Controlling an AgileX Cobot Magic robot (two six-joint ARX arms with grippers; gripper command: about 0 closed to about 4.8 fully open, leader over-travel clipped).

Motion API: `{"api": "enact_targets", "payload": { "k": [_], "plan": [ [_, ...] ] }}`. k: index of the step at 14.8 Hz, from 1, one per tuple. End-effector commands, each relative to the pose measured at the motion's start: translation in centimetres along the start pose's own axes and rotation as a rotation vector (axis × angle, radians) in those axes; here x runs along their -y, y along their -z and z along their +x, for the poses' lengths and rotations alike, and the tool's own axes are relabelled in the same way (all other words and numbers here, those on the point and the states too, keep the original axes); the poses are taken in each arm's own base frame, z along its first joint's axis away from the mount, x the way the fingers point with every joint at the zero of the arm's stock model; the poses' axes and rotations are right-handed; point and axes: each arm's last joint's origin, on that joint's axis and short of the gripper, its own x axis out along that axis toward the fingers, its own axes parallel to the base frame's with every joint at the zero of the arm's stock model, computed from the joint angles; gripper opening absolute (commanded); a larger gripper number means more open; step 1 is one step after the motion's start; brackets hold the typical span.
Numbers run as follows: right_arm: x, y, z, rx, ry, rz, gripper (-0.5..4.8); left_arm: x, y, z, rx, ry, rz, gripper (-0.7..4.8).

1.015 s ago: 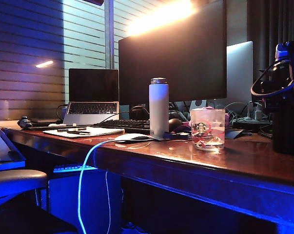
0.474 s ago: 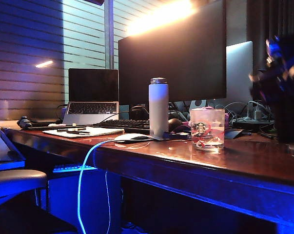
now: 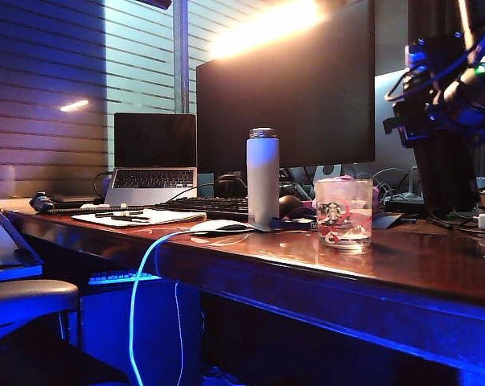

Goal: Pick up the black thermos, pour a little water from inside into the glass cup, then place the black thermos back on the table.

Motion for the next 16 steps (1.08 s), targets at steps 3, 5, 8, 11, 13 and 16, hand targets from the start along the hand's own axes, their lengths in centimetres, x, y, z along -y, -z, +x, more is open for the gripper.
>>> {"api": "enact_targets", "payload": {
  "k": [3, 5, 8, 11, 13, 16],
  "plan": [
    [-1.1, -0.4, 1.5, 0.038, -0.022, -0.107, 0.14, 0.0, -0.3, -0.2, 0.015, -0.001, 0.002, -0.04],
    [-1.8, 0.2, 1.8, 0.023, -0.043, -0.194, 0.14, 0.0, -0.3, -0.2, 0.015, -0.001, 0.002, -0.04],
    [-1.9, 0.2, 1.8, 0.021, -0.041, -0.24, 0.14, 0.0, -0.3, -0.2, 0.015, -0.001, 0.002, -0.04],
    [-2.2, 0.4, 1.9, 0.011, -0.05, -0.316, 0.14, 0.0, -0.3, -0.2, 0.015, -0.001, 0.002, -0.04],
    [-2.3, 0.6, 1.9, -0.013, -0.065, -0.372, 0.14, 0.0, -0.3, -0.2, 0.015, -0.001, 0.002, -0.04],
    [-3.0, 1.3, 2.0, -0.042, -0.096, -0.491, 0.14, 0.0, -0.3, -0.2, 0.015, -0.001, 0.002, -0.04]
  ]
}}
